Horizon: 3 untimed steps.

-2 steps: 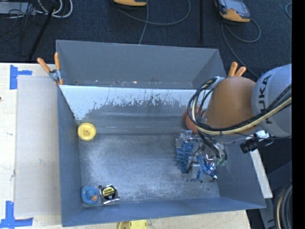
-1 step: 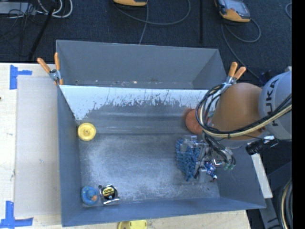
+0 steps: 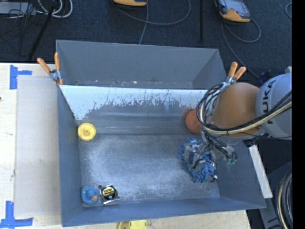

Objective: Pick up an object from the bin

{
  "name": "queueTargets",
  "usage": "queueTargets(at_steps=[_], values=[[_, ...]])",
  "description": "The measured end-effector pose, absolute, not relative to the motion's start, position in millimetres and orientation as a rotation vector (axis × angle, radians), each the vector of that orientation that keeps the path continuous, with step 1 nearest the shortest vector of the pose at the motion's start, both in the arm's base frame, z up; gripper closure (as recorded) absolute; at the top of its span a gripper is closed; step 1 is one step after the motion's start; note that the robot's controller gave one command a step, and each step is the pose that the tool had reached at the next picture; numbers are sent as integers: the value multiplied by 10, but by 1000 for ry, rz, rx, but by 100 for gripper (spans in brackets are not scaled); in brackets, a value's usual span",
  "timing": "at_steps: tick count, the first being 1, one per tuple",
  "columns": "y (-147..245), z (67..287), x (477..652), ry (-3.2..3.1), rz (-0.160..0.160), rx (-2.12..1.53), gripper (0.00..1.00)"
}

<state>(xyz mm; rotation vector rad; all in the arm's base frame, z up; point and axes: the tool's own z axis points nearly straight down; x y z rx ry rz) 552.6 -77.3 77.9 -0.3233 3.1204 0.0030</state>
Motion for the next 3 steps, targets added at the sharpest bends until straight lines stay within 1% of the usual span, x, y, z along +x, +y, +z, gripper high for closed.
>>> queueTargets(at_steps=[1, 2, 3], values=[[-784, 770, 5515, 3124, 2, -320, 0], [-786, 770, 5515, 3125, 2, -318, 0], [-1416, 721, 5341, 3131, 2, -124, 100]])
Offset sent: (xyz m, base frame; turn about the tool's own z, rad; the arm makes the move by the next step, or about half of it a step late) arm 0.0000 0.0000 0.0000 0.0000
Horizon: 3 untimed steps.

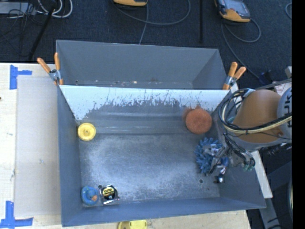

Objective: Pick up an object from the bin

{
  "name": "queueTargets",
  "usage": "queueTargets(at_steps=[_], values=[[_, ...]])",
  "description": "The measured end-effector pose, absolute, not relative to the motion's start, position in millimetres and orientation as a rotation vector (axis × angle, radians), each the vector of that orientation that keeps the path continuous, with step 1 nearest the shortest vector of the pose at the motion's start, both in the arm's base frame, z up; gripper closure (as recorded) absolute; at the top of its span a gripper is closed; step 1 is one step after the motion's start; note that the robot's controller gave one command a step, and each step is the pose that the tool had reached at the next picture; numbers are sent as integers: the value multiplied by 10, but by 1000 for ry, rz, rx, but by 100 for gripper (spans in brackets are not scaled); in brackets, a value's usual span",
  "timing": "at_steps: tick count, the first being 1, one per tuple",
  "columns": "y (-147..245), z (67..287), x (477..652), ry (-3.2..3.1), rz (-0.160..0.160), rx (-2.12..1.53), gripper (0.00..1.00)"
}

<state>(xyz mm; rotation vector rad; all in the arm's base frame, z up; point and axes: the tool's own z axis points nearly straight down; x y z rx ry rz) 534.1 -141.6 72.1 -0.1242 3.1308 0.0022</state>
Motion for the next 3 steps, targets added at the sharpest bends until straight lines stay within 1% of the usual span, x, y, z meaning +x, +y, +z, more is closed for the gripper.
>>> queueTargets(at_steps=[1, 2, 3], values=[[-1417, 721, 5341, 3131, 2, -123, 100], [-1551, 2624, 5385, 3142, 2, -38, 100], [-1575, 2735, 5388, 3140, 1, -24, 100]])
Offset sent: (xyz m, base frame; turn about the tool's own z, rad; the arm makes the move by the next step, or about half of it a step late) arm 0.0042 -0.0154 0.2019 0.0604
